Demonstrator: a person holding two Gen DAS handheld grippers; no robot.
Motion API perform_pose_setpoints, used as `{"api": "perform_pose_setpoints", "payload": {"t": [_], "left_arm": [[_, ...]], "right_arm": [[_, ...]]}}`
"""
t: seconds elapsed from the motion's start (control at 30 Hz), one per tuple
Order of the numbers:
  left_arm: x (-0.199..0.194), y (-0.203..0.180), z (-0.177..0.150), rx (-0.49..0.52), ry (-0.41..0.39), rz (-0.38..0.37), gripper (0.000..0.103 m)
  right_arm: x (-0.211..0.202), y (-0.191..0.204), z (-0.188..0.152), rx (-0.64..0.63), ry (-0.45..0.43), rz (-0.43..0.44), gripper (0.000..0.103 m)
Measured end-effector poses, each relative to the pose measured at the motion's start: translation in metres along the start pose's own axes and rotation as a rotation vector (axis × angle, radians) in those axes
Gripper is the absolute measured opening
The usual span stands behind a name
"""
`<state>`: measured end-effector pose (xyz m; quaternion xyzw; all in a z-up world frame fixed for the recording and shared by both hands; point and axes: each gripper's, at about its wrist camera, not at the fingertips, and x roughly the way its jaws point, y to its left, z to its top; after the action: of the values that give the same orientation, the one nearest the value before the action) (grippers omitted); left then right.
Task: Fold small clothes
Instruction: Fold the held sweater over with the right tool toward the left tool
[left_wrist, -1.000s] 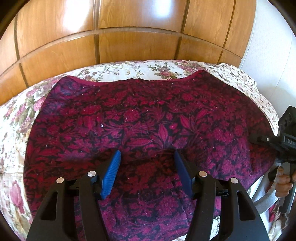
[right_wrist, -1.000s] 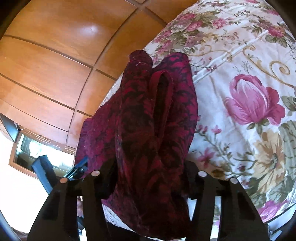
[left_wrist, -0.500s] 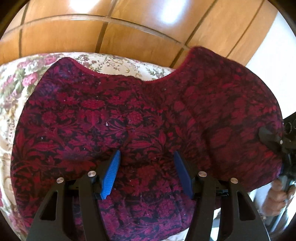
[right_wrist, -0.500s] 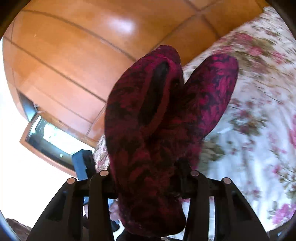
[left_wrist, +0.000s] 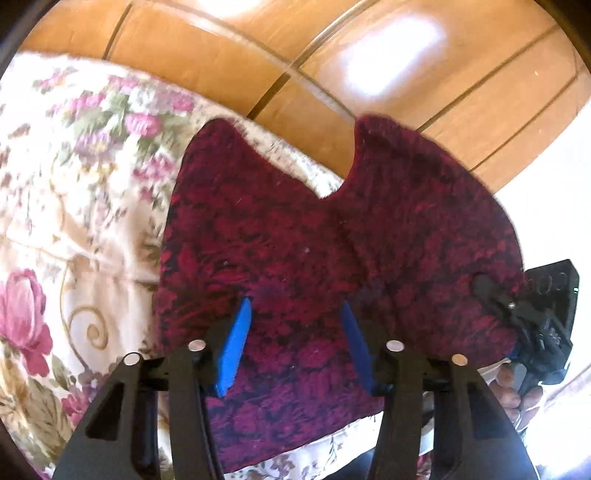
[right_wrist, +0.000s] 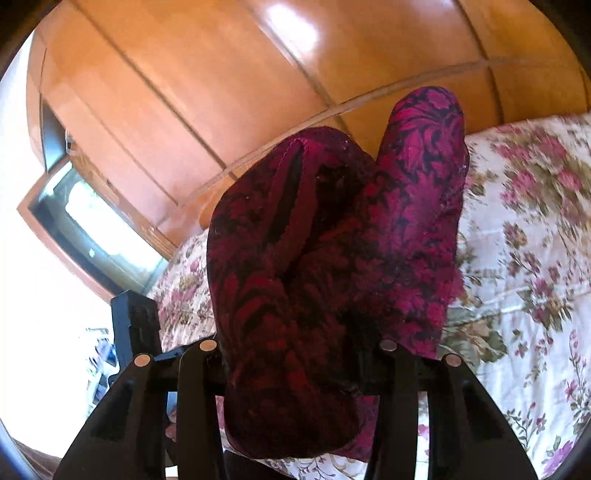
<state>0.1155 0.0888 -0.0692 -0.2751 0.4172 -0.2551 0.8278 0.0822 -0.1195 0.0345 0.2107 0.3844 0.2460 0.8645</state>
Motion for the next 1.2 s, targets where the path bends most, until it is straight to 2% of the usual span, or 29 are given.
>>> {"api": "perform_pose_setpoints", "payload": {"t": [0.17,0.33,0.4,0.43,0.5,0.53,0.63,0.67,0.8,0.9,0.93,0.97,1.03,1.07,1.13,1.2], "left_arm": [[-0.004,0.022,-0.001,-0.128,-0.017,-0.100,0.047],[-0.045,0.036,0.002,-0.196,-0.099,-0.143,0.050],[-0.057,0.042,0.000,-0.224,-0.111,-0.178,0.059],[-0.062,0.043,-0.001,-0.232,-0.106,-0.201,0.060],[-0.065,0.046,-0.004,-0.244,-0.083,-0.251,0.071],[-0.063,0.046,-0.005,-0.250,-0.072,-0.271,0.072],[-0.055,0.043,0.003,-0.257,-0.051,-0.294,0.076],[-0.055,0.042,0.003,-0.262,-0.051,-0.297,0.083],[-0.055,0.026,0.011,-0.229,-0.053,-0.281,0.087],[-0.051,0.016,0.016,-0.174,-0.045,-0.260,0.089],[-0.052,0.010,0.016,-0.145,-0.040,-0.236,0.090],[-0.053,0.002,0.015,-0.104,-0.038,-0.179,0.090],[-0.055,-0.004,0.016,-0.057,-0.070,-0.058,0.090],[-0.059,-0.005,0.015,-0.050,-0.091,-0.033,0.090],[-0.066,-0.005,0.018,-0.075,-0.092,-0.099,0.090],[-0.062,-0.007,0.021,-0.073,-0.063,-0.114,0.091]], "right_arm": [[0.026,0.037,-0.007,-0.129,0.053,-0.015,0.042],[0.062,0.070,-0.029,-0.281,0.123,-0.069,0.043],[0.073,0.079,-0.038,-0.336,0.143,-0.093,0.043],[0.078,0.082,-0.043,-0.362,0.150,-0.103,0.043],[0.087,0.096,-0.054,-0.437,0.160,-0.130,0.043],[0.093,0.103,-0.058,-0.482,0.162,-0.147,0.043],[0.104,0.122,-0.079,-0.641,0.176,-0.203,0.043],[0.107,0.126,-0.087,-0.699,0.182,-0.220,0.043],[0.109,0.132,-0.100,-0.786,0.168,-0.245,0.048],[0.102,0.128,-0.100,-0.743,0.139,-0.205,0.062],[0.101,0.126,-0.099,-0.733,0.133,-0.197,0.067],[0.100,0.126,-0.098,-0.721,0.125,-0.187,0.068],[0.100,0.128,-0.096,-0.696,0.119,-0.164,0.070],[0.100,0.128,-0.095,-0.679,0.117,-0.146,0.070],[0.101,0.127,-0.088,-0.662,0.106,-0.130,0.073],[0.101,0.124,-0.088,-0.657,0.094,-0.108,0.079]]}}
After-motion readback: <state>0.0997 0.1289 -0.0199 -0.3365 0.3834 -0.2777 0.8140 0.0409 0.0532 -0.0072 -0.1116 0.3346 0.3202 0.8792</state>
